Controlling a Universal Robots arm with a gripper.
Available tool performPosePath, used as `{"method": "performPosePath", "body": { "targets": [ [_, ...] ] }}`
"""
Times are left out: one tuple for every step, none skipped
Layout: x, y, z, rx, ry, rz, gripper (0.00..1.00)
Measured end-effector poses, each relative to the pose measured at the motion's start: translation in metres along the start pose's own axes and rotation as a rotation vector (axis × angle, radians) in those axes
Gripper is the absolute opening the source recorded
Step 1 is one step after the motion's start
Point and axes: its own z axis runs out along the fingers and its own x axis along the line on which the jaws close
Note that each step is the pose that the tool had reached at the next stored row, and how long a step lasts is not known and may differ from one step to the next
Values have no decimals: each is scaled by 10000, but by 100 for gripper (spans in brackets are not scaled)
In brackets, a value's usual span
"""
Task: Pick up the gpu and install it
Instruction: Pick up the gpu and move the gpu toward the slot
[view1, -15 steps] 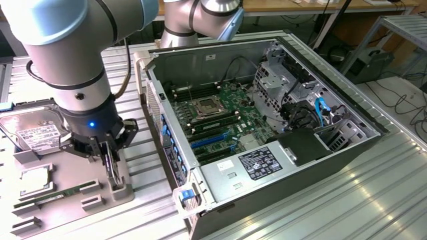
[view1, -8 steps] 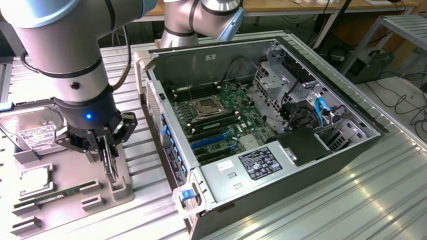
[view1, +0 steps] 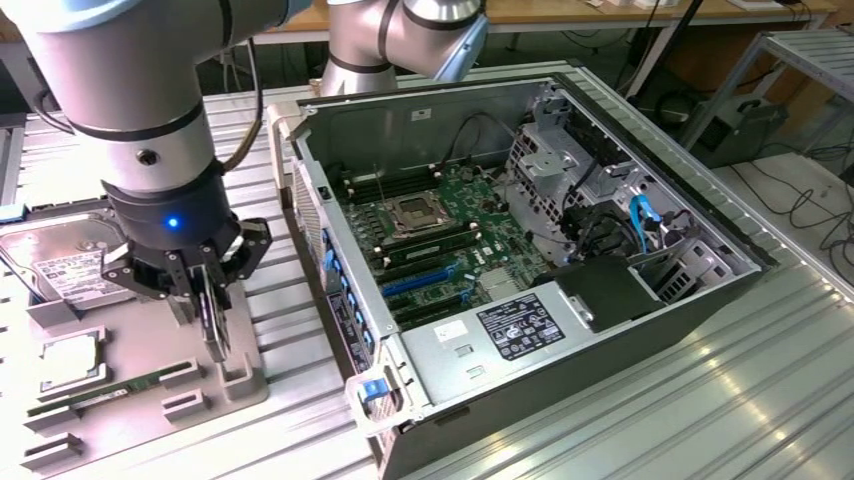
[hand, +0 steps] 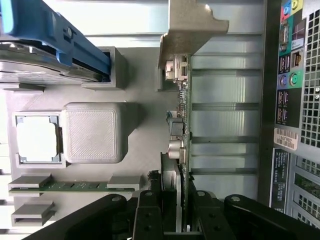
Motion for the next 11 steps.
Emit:
{"method": "performPosePath", "body": {
  "targets": [
    [0, -2, -34, 0, 0, 0, 28],
    [0, -3, -70, 0, 0, -1, 28],
    [0, -5, -128, 0, 0, 0, 28],
    [0, -6, -165, 0, 0, 0, 28],
    [0, -8, -210, -1, -1, -1, 28],
    [1, -10, -253, 0, -1, -1, 28],
    [1, -12, -300, 1, 1, 0, 28],
    [1, -13, -346, 0, 0, 0, 28],
    [1, -15, -389, 0, 0, 0, 28],
    [1, -17, -435, 0, 0, 0, 28],
    [1, -18, -478, 0, -1, 0, 28]
  ]
}}
